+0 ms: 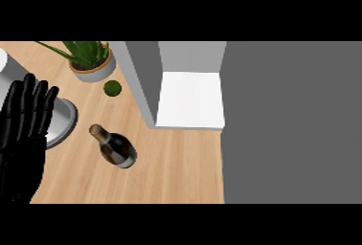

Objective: Pick up the wine, place it into the cabinet and close the cabinet

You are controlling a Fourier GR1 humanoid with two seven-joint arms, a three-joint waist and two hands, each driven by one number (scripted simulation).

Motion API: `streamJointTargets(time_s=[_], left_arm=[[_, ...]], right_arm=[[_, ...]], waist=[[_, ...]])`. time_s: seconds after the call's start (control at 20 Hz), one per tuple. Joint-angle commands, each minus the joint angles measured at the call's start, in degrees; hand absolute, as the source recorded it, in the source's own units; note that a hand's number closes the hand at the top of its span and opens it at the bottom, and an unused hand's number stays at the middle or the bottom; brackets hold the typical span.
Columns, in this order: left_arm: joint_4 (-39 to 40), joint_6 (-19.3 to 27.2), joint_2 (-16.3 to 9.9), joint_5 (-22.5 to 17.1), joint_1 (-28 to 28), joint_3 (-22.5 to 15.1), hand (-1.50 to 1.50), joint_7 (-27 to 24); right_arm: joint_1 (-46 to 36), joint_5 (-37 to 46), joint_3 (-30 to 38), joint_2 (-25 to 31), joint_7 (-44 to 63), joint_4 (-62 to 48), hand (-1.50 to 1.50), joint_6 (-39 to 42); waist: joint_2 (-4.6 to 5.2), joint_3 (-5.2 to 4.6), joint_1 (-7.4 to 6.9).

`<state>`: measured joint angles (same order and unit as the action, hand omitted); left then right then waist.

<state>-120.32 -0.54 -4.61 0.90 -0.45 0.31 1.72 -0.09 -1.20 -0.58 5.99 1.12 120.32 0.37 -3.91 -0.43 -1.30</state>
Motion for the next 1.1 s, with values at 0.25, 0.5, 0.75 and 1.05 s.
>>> streamJointTargets(time_s=[0.25,0.5,0.75,1.05], left_arm=[[7.47,11.49,1.53,13.21,-9.35,3.41,-1.50,-0.48],[11.35,17.98,4.54,-6.53,-10.71,2.54,-1.50,5.95],[12.51,20.61,4.59,-5.09,-14.83,0.76,-1.50,8.18],[13.65,25.13,4.60,-3.85,-14.69,-4.41,-1.50,7.72]], right_arm=[[7.47,-3.85,3.20,1.21,-0.41,10.40,-1.50,2.23],[9.99,-13.81,-1.91,3.95,5.99,7.41,-1.50,11.12],[4.15,-13.50,-2.53,3.12,14.95,10.45,-1.50,7.33],[5.87,-14.92,0.24,3.61,17.50,15.46,-1.50,8.79]], waist=[[3.83,0.46,2.33],[3.93,0.42,2.22],[3.91,0.41,1.36],[3.88,0.42,1.45]])
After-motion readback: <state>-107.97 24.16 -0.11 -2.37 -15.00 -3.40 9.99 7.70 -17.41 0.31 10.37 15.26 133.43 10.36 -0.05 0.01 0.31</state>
